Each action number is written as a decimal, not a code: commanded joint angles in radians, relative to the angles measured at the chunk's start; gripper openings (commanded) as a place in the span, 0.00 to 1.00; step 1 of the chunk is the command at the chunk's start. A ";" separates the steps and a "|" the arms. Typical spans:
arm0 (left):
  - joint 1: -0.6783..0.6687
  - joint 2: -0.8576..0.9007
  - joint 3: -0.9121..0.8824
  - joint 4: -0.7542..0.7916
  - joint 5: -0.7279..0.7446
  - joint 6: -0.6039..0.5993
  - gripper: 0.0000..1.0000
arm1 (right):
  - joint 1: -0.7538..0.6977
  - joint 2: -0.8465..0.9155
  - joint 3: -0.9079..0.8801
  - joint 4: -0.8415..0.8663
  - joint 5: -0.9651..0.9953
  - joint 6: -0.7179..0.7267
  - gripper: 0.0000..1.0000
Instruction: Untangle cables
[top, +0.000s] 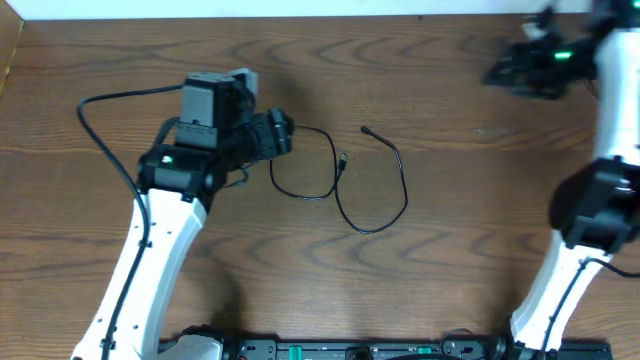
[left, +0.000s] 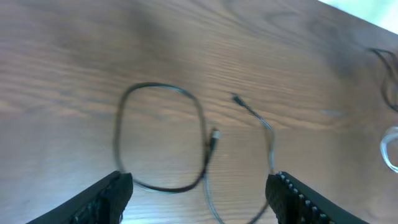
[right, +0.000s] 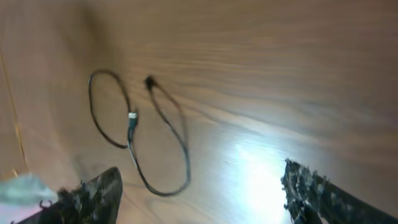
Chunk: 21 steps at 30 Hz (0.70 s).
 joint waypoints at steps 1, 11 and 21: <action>0.061 0.005 0.016 -0.024 -0.024 0.016 0.74 | 0.120 -0.019 -0.089 0.057 -0.037 -0.004 0.79; 0.171 0.005 0.016 -0.108 -0.042 0.017 0.75 | 0.462 -0.019 -0.296 0.324 0.155 0.378 0.65; 0.174 0.005 0.016 -0.119 -0.042 0.017 0.76 | 0.698 -0.019 -0.455 0.489 0.444 0.779 0.48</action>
